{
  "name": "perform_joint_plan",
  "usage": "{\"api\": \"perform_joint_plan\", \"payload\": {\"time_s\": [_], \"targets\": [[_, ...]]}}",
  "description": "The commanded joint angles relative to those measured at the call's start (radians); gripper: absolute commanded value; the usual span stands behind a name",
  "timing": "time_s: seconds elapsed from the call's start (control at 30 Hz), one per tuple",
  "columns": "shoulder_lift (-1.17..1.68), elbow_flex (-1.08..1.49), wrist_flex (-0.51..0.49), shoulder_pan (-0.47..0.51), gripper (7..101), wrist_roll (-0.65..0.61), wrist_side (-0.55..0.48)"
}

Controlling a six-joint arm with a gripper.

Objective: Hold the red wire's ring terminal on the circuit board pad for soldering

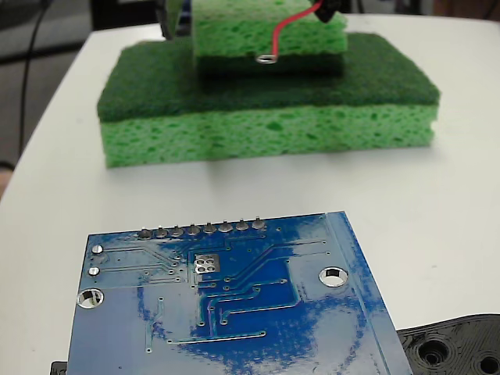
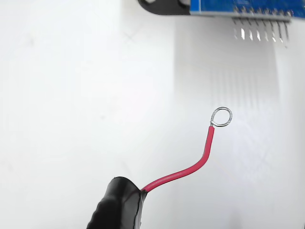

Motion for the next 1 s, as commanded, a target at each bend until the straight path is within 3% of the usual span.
{"api": "perform_joint_plan", "payload": {"time_s": [0.03,0.27,0.5,0.7,1.0], "targets": [[0.086,0.058,-0.003,-0.012,100.3,0.014,0.028],[0.181,0.141,-0.017,-0.104,100.3,0.071,0.14],[0.259,0.167,-0.015,-0.264,100.3,0.144,0.393],[0.581,0.276,0.103,-0.276,100.3,0.176,0.465],[0.58,0.298,0.083,-0.291,100.3,0.166,0.445]]}}
